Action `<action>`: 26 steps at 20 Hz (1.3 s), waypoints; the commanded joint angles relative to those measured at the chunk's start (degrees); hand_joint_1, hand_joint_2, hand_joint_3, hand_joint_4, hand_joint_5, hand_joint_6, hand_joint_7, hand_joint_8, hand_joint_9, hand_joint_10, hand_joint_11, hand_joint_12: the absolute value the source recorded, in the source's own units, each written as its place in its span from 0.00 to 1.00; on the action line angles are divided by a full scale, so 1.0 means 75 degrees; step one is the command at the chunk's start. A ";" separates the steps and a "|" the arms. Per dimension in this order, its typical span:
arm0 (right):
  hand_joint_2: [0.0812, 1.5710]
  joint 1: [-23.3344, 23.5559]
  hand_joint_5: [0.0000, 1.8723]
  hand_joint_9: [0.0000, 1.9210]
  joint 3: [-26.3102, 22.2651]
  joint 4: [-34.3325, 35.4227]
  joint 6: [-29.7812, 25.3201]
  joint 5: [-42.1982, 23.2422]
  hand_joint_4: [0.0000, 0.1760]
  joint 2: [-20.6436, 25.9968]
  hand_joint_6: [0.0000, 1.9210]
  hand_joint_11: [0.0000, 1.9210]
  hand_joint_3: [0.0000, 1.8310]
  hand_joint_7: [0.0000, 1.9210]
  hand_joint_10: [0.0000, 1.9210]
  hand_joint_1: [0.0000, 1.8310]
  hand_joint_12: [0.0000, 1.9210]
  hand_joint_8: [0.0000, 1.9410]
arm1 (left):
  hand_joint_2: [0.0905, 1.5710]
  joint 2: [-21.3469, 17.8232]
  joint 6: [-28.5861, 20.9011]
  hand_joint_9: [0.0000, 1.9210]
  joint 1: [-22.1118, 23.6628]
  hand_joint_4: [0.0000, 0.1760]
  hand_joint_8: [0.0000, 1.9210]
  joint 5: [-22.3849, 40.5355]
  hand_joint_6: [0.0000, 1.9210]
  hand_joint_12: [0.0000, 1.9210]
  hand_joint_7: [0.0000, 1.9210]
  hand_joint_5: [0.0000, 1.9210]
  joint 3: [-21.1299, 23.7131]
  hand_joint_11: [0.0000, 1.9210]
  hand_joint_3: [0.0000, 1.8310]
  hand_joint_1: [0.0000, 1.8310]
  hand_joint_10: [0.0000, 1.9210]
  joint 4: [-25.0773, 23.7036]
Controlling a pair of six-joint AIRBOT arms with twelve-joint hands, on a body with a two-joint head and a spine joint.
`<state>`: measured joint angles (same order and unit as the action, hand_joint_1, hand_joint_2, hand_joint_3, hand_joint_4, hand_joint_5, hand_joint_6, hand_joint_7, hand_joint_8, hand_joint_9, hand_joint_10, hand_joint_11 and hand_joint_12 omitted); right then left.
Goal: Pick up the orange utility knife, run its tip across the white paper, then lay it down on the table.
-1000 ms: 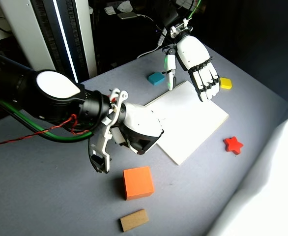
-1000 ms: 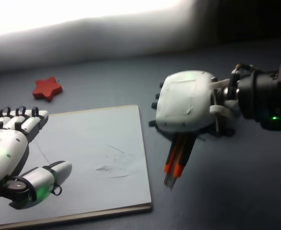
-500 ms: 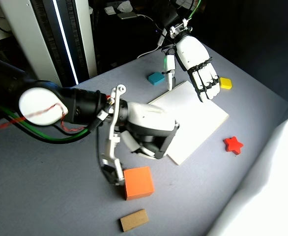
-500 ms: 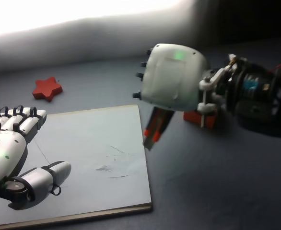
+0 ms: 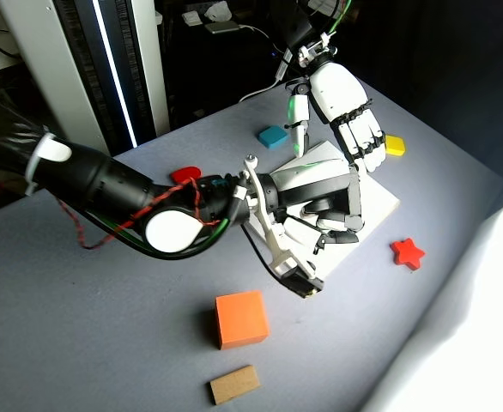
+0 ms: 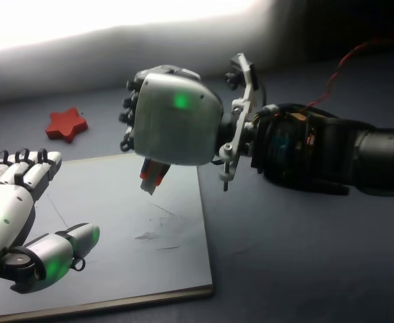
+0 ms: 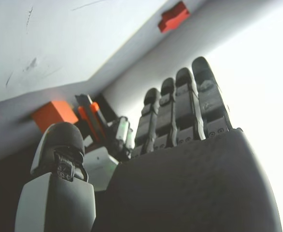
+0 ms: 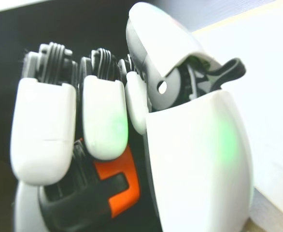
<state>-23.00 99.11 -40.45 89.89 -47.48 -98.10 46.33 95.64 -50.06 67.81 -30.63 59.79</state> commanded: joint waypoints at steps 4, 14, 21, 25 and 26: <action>0.69 0.0028 0.78 0.93 0.0940 -0.0199 0.0068 -0.1669 1.00 -0.0585 1.00 0.95 0.25 0.89 1.00 0.83 1.00 1.00 | 0.80 0.0020 -0.0035 0.06 0.0007 0.00 0.00 0.0776 0.00 0.19 0.06 0.04 -0.0038 0.00 0.00 0.07 0.00 -0.0403; 0.68 -0.0060 0.77 0.94 0.2918 -0.0493 -0.0236 -0.2211 1.00 -0.2041 1.00 0.97 0.27 0.89 1.00 0.83 1.00 1.00 | 0.80 0.0036 -0.0041 0.06 -0.0025 0.00 0.00 0.0840 0.00 0.19 0.06 0.04 -0.0053 0.00 0.00 0.08 0.00 -0.0404; 0.67 -0.0293 0.75 0.93 0.2917 -0.0673 -0.0259 -0.2286 1.00 -0.1850 1.00 0.95 0.27 0.88 1.00 0.83 1.00 1.00 | 0.80 0.0052 -0.0041 0.05 -0.0042 0.00 0.00 0.0887 0.00 0.16 0.06 0.05 -0.0056 0.00 0.00 0.08 0.00 -0.0405; 0.68 -0.0472 0.77 0.92 0.2906 -0.0728 -0.0315 -0.2506 1.00 -0.1613 1.00 0.95 0.27 0.88 1.00 0.84 1.00 1.00 | 0.80 0.0054 -0.0041 0.05 -0.0044 0.00 0.00 0.0907 0.00 0.16 0.06 0.04 -0.0062 0.00 0.00 0.09 0.00 -0.0405; 0.67 -0.0497 0.76 0.92 0.2889 -0.0732 -0.0315 -0.2543 1.00 -0.1546 1.00 0.95 0.27 0.88 1.00 0.84 1.00 1.00 | 0.80 0.0054 -0.0041 0.04 -0.0044 0.00 0.00 0.0907 0.00 0.15 0.06 0.04 -0.0062 0.00 0.00 0.10 0.00 -0.0405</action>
<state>-26.26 120.62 -47.18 87.02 -62.70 -110.28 46.70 95.48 -50.41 69.01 -30.70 59.94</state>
